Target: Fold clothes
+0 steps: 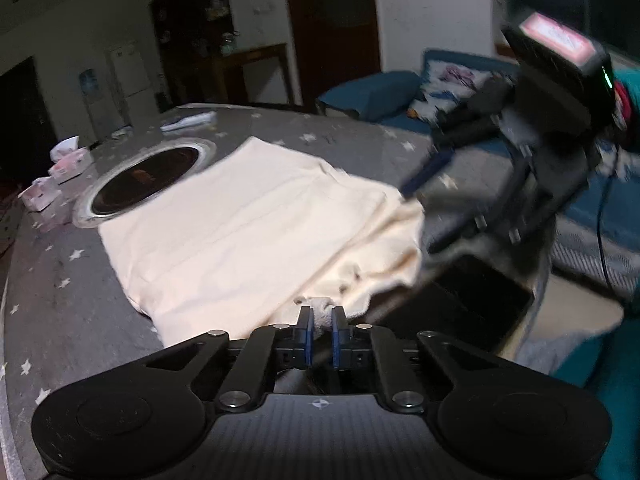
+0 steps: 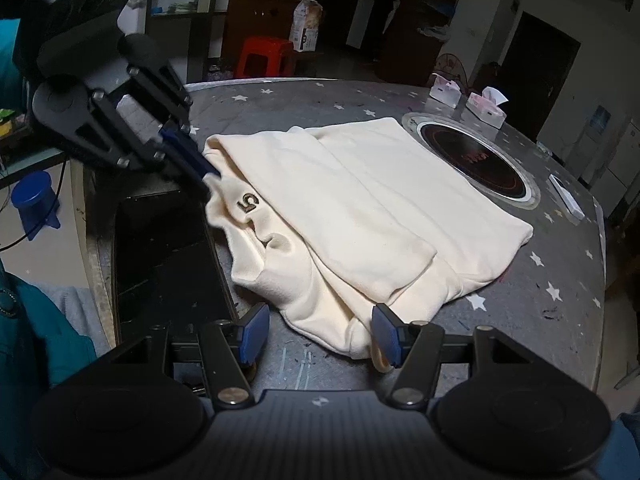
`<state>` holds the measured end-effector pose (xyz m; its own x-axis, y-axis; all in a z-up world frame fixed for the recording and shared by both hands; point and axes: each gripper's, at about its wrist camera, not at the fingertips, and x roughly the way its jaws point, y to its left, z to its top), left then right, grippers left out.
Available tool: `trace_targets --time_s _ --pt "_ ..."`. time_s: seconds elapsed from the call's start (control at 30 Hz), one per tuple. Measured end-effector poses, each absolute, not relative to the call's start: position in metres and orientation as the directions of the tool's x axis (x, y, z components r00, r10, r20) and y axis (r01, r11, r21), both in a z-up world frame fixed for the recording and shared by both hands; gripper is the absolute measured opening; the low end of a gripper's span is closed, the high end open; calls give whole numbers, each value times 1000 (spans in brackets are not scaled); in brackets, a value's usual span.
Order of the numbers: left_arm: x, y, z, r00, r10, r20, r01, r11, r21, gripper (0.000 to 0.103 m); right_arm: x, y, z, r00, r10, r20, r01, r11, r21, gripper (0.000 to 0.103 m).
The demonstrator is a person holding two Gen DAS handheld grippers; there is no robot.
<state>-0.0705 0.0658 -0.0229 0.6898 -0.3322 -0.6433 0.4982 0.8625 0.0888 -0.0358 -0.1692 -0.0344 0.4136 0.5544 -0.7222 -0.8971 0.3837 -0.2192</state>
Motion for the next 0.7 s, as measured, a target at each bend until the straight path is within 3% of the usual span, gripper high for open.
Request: trace_targets --time_s 0.07,0.3,0.4,0.47,0.63,0.7 --pt "-63 71 -15 706 -336 -623 472 880 60 9 -37 -168 -36 417 558 -718 -899 372 -233 67" --pt "-29 82 -1 717 -364 -594 424 905 -43 9 -36 -156 -42 442 586 -679 -894 352 -278 63" --pt "-25 86 -4 705 -377 -601 417 905 -78 9 -27 -148 -47 430 600 -674 -898 364 -249 47" --pt "-25 89 -6 700 -378 -606 414 906 -87 10 -20 -144 -48 406 603 -686 -904 375 -205 19" --pt "-45 99 -8 709 -356 -609 406 912 -61 19 -3 -145 -37 394 623 -676 -892 435 -118 10" --pt "-55 101 -11 712 -341 -614 411 911 -28 35 4 -146 -30 400 630 -666 -880 467 -87 9"
